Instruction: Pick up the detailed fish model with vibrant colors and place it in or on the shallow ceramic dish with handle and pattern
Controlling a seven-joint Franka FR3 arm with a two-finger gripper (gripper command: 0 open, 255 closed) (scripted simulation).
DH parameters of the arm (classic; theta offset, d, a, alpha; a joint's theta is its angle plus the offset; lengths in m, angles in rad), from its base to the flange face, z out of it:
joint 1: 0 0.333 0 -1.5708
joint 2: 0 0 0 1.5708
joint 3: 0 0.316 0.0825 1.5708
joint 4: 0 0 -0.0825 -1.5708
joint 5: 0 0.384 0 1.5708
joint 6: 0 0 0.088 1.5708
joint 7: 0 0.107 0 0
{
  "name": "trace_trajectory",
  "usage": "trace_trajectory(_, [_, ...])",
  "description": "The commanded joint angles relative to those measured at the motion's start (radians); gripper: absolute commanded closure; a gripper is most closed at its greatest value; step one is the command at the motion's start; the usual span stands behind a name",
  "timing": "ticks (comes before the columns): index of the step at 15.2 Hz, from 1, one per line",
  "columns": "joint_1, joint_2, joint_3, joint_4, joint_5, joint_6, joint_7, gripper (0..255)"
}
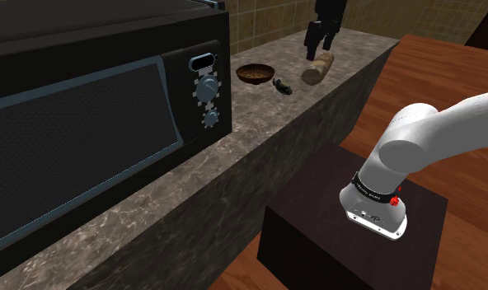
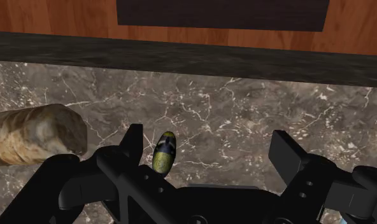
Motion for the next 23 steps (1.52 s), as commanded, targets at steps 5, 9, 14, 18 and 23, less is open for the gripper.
trace_trajectory(5, [-0.011,0.062,-0.043,-0.063,-0.003,0.155,-0.014,0])
trace_trajectory(9, [-0.02,0.148,-0.085,-0.103,-0.001,0.31,-0.032,0])
trace_trajectory(14, [-0.024,0.286,-0.138,-0.118,0.018,0.498,-0.062,0])
trace_trajectory(18, [-0.021,0.395,-0.174,-0.107,0.046,0.617,-0.092,0])
trace_trajectory(23, [-0.019,0.431,-0.179,-0.143,0.05,0.689,-0.096,0])
